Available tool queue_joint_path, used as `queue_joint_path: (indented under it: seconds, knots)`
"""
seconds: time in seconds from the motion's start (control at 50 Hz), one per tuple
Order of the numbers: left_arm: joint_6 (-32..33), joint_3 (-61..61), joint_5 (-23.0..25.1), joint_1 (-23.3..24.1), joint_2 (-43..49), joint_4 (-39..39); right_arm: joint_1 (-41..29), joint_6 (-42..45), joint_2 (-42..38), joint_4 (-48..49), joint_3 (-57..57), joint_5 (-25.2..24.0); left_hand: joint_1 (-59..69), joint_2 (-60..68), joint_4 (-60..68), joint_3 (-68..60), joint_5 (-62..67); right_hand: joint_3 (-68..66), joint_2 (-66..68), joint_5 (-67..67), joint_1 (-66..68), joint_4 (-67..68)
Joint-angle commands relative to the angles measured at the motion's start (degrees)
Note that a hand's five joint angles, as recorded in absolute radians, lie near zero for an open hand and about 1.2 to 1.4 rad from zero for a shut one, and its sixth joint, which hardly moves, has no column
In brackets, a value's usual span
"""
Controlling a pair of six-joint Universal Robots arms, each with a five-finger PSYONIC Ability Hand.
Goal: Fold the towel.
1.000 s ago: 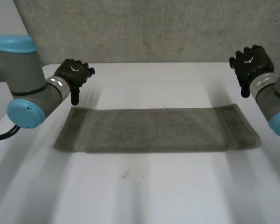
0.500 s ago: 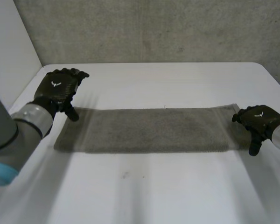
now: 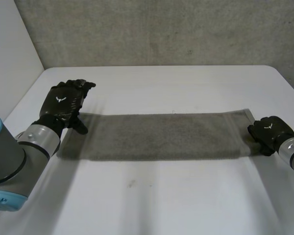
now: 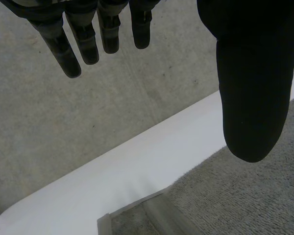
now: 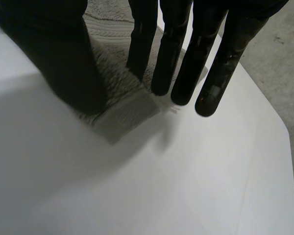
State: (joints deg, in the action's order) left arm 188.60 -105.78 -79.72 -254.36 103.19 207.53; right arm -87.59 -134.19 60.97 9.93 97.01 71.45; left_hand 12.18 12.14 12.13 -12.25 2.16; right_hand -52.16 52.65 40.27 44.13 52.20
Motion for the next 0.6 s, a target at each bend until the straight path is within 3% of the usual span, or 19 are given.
queue_joint_path:
  seconds: [0.02, 0.18, 0.32, 0.44, 0.5, 0.54, 0.6]
  knots:
    - [-0.07, -0.13, 0.0, -0.35, 0.0, -0.02, 0.31, 1.13, -1.2, -0.08, -0.59, -0.35, 1.07, 1.1, 1.11, -1.0, 1.08, -27.84, 27.35, 29.73, 35.86, 27.8]
    - [0.01, -0.22, 0.0, -0.61, 0.0, -0.02, 6.03, 10.18, 0.21, 0.18, -0.68, 1.85, 1.07, 1.1, 1.11, -1.0, 1.08, -27.84, 27.35, 29.73, 35.87, 27.8]
    - [0.01, -0.39, 0.09, -1.05, -0.62, -0.11, 14.63, 21.16, 1.88, 0.0, -4.98, 8.43, 1.07, 1.1, 1.11, -1.0, 1.08, -27.84, 27.35, 29.73, 35.87, 27.8]
    - [0.01, -0.75, 0.0, -1.05, -0.7, -0.11, 9.02, 14.49, 4.16, 1.06, -8.15, 9.32, 0.9, 0.93, 0.94, -0.83, 0.91, -27.84, 27.35, 29.73, 35.87, 27.8]
    - [0.01, -0.75, 0.0, -1.05, -0.7, -0.11, 2.86, 9.65, 6.97, 2.55, -8.86, 9.15, 0.9, 0.93, 0.94, -0.83, 0.91, -27.84, 27.35, 29.73, 35.87, 27.8]
    - [0.01, -0.83, 0.0, -1.14, -0.79, -0.11, -5.53, 6.67, 8.29, 5.0, -9.12, 8.8, 1.07, 1.1, 1.11, -1.0, 1.08, -27.84, 27.35, 29.73, 35.87, 27.8]
    - [0.01, -0.92, -0.26, -1.14, -1.06, -0.11, -10.23, 5.7, 8.2, 6.59, -9.29, 8.62, 0.9, 0.93, 0.94, -0.83, 0.91, -27.84, 27.35, 29.73, 35.87, 27.8]
